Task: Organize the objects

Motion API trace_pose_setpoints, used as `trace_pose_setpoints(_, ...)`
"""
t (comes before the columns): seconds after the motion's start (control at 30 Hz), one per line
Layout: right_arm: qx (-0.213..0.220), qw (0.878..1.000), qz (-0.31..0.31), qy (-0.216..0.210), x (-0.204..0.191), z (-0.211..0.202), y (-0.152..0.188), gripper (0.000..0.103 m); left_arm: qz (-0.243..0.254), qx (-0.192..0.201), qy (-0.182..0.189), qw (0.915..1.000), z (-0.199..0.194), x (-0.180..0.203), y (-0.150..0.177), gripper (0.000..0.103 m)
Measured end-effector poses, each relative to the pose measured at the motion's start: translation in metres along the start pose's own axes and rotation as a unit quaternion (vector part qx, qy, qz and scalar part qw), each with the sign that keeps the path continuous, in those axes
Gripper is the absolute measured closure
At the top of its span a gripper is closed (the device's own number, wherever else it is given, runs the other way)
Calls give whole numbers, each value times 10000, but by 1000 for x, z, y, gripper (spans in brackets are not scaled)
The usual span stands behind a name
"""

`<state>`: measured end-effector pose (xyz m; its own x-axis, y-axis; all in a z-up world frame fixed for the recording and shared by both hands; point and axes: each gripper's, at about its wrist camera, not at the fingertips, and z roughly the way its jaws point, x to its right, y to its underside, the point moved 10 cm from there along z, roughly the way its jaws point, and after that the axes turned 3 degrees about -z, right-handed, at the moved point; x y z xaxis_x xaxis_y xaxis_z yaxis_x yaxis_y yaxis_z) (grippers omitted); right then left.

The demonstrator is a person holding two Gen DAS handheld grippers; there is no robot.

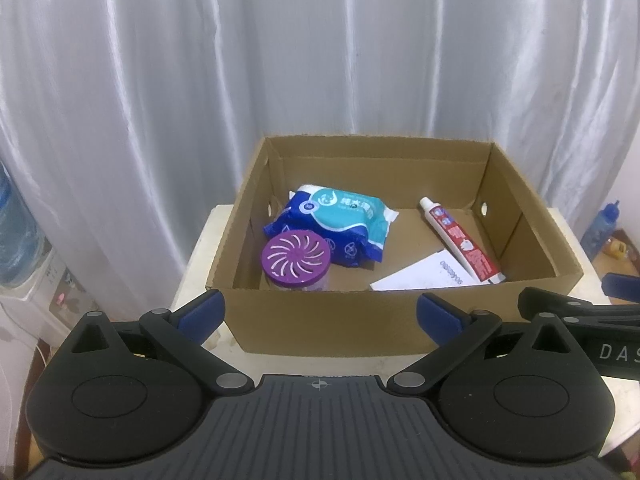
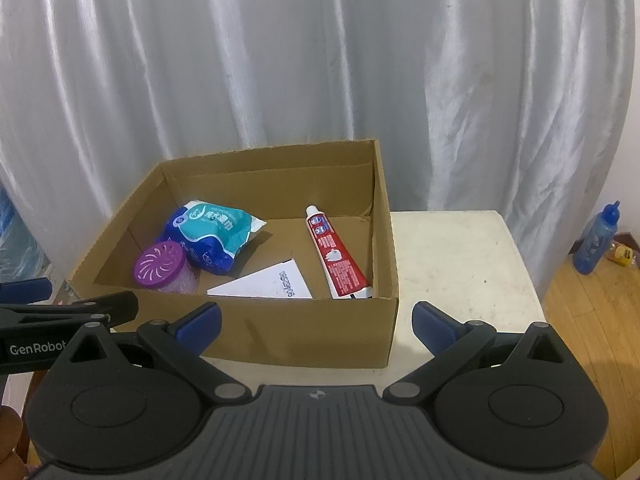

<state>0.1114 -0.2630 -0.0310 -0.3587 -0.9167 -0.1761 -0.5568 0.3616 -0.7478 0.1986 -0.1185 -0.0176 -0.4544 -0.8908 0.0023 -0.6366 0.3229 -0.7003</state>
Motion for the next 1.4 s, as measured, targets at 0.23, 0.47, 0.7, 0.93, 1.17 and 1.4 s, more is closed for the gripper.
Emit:
trace_pose_setpoints(0.23,21,10000,2,-5,-2,-4,-2,0,-2,34,-12,10000,-2,-2,-1,1)
trace_pose_setpoints(0.47,23,10000,6,-4,-2,-4,-2,0,9,43,-13,10000,-4,-3,-2,1)
trace_pose_setpoints(0.7,22,10000,10,-8,-2,-4,-2,0,20,58,-15,10000,-4,-3,-3,1)
trace_pose_setpoints(0.93,20,10000,13,-11,-3,-5,-2,0,20,57,-17,10000,-4,-3,-2,1)
trace_pose_setpoints(1.17,-7,10000,45,-9,-2,-5,-2,0,39,44,-18,10000,-3,-3,-3,1)
trace_pose_setpoints(1.4,-22,10000,79,-11,-1,-4,-2,0,41,43,-29,10000,-3,-2,-3,1)
